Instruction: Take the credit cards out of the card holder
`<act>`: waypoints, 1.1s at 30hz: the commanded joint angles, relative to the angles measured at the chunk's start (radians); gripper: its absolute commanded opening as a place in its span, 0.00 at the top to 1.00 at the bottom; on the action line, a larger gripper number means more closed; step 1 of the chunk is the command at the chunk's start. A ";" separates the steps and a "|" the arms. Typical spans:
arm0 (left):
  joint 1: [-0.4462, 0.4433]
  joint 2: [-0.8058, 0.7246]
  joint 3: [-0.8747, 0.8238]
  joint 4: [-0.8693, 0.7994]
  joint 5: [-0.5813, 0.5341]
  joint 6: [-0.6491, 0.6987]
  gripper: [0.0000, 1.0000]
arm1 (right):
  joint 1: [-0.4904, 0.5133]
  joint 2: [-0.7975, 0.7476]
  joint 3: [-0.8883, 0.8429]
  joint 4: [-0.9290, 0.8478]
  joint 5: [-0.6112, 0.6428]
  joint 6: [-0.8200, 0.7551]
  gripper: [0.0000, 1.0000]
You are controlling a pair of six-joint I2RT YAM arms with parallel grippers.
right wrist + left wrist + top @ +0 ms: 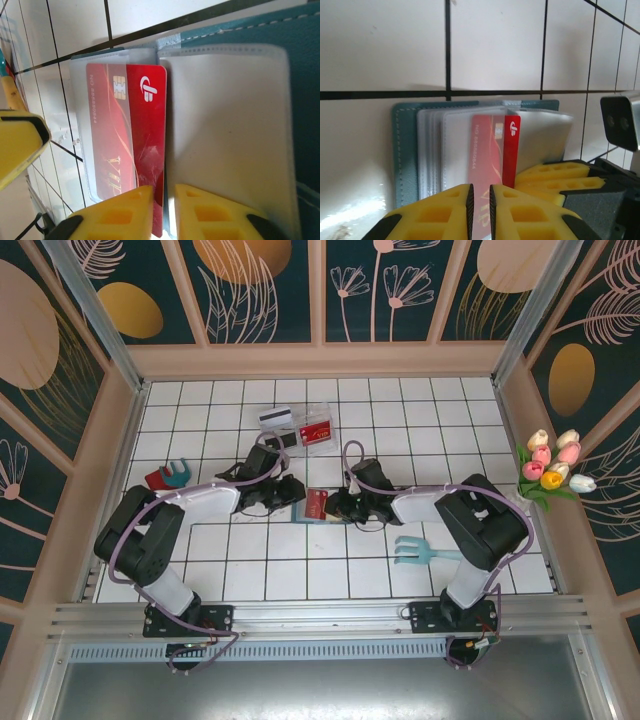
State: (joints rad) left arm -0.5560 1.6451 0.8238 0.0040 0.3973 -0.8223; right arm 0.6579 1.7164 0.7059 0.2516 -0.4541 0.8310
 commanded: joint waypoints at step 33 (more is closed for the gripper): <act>-0.016 0.151 0.031 -0.097 -0.097 0.080 0.85 | -0.011 0.067 0.070 -0.021 -0.027 0.000 0.76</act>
State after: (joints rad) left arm -0.5716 1.7550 0.8627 -0.0082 0.3573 -0.7666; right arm 0.6384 1.7554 0.7494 0.2527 -0.4736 0.8467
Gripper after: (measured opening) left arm 0.147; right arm 0.245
